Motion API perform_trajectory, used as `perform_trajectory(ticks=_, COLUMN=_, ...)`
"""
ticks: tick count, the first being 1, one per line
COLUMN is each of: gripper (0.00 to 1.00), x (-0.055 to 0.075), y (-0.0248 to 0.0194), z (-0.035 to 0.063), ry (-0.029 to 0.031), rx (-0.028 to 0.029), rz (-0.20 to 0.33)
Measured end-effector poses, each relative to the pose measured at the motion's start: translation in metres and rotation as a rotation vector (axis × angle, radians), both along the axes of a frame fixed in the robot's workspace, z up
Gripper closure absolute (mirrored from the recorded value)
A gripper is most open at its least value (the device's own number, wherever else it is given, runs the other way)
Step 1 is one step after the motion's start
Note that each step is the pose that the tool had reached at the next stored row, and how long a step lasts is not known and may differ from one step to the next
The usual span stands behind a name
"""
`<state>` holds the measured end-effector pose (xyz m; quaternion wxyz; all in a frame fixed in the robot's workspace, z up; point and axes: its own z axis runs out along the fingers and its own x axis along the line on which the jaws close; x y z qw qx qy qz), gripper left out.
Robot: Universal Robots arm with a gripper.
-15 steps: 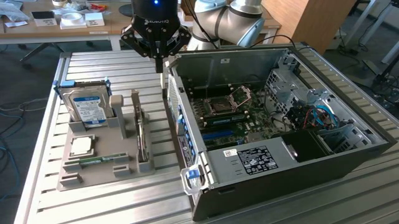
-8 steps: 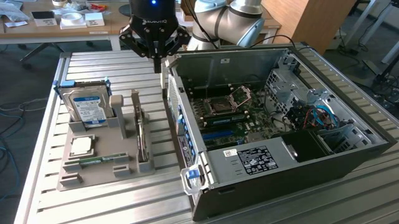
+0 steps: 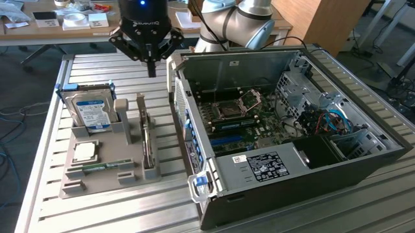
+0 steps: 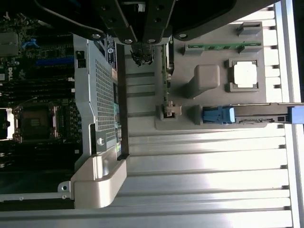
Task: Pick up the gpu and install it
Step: 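Reach for the gpu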
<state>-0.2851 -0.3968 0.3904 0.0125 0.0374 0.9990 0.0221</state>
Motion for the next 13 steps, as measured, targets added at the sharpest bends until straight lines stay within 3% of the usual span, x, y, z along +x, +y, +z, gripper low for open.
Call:
perform_trajectory(ticks=4, gripper=0.89, x=-0.011, y=0.0003, z=-0.0005, ry=0.0000, rx=0.0000, rz=0.000)
perform_trajectory(ticks=13, gripper=0.89, x=-0.020, y=0.0003, z=-0.0010, ry=0.0000, rx=0.0000, rz=0.000)
